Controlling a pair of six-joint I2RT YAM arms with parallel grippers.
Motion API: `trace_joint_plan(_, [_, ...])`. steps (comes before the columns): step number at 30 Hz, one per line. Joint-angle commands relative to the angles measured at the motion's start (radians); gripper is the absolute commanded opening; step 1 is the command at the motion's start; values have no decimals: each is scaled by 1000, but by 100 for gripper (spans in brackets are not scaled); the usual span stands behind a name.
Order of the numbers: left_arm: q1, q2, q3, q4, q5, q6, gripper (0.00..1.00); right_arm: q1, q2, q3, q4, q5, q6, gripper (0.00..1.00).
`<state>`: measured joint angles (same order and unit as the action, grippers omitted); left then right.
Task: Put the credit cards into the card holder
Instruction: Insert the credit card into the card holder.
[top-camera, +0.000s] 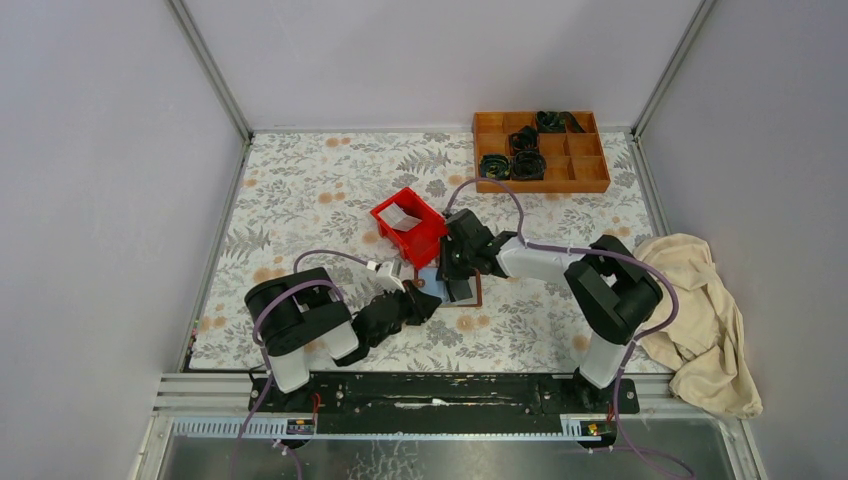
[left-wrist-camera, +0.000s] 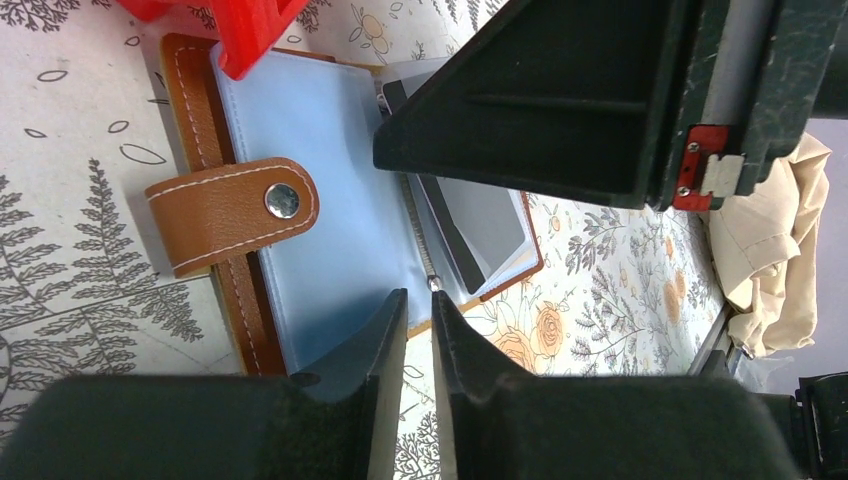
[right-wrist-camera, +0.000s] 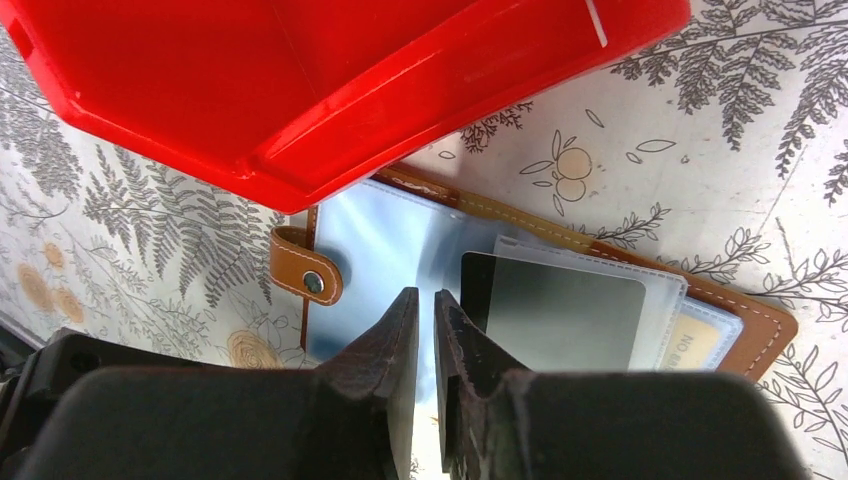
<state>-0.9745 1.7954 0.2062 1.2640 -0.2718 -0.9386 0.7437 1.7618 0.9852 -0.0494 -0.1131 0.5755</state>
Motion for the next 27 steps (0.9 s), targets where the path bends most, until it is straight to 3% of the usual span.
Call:
trace_joint_plan(1, [2, -3, -3, -18, -20, 25, 21, 20, 22, 61, -42, 61, -26, 17])
trace_joint_plan(10, [-1, -39, 75, -276, -50, 20, 13, 25, 55, 105, -142, 253, -52, 15])
trace_joint_plan(16, [0, -19, 99, -328, -49, 8, 12, 37, 64, 118, -163, 328, -65, 14])
trace_joint_plan(22, [-1, -23, 90, -322, -53, -6, 13, 55, 53, 134, -139, 293, -83, 14])
trace_joint_plan(27, [-1, -117, 103, -397, -79, 9, 18, 72, 31, 164, -112, 220, -98, 16])
